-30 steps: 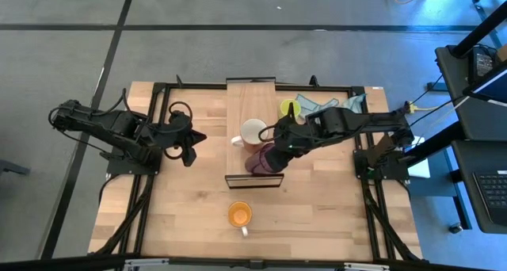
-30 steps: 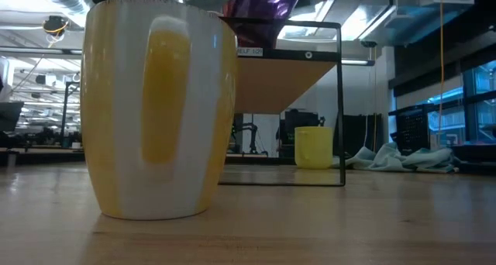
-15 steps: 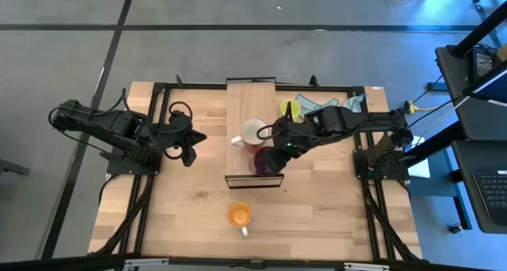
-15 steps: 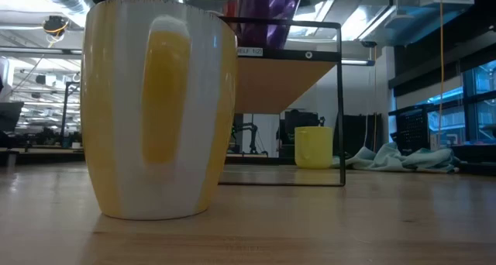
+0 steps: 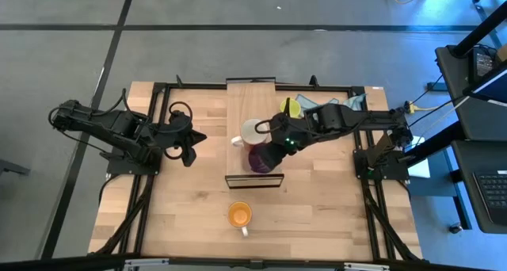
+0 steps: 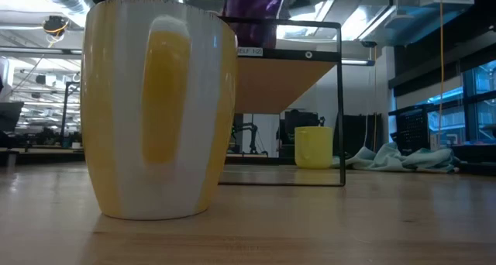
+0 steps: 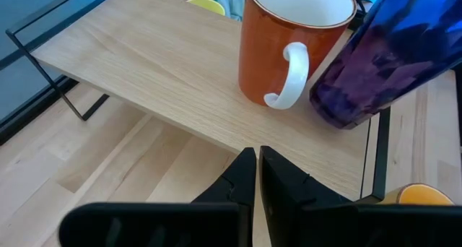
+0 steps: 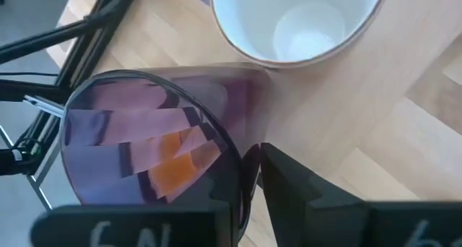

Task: Stack small to large cups/mugs on shelf
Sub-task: Put the purple cup on the shelf, then put the yellow mug on the shelf

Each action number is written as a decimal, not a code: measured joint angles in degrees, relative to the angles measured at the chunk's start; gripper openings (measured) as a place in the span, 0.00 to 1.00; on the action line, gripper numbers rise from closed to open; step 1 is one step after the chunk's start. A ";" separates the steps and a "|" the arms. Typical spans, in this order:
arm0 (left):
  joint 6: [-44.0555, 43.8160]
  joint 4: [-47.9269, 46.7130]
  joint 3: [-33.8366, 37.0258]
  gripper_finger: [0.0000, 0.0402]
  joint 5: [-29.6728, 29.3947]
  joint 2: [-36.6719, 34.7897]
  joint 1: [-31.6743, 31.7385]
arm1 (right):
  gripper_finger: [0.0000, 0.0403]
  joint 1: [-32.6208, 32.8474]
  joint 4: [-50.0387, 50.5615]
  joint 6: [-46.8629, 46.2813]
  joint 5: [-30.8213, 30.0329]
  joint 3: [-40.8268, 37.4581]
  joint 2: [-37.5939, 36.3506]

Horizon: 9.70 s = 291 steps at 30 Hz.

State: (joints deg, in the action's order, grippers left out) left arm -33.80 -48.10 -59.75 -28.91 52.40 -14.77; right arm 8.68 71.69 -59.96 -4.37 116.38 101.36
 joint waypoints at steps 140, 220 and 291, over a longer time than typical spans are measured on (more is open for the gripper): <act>-0.28 4.79 -0.02 0.03 6.08 0.46 5.49 | 0.31 -1.75 -0.48 8.37 4.19 -4.17 0.17; -69.64 2.70 0.00 0.03 -1.97 31.77 -34.19 | 0.31 37.59 3.16 -55.00 -22.43 -4.22 13.32; -70.64 -20.63 -0.02 0.03 -10.01 16.15 -44.28 | 0.26 22.97 -19.62 -43.22 -13.54 -4.22 26.95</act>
State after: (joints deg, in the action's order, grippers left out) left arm -104.44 -68.73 -59.77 -38.92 68.55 -59.05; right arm 31.66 52.07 -103.18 -17.91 112.16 128.31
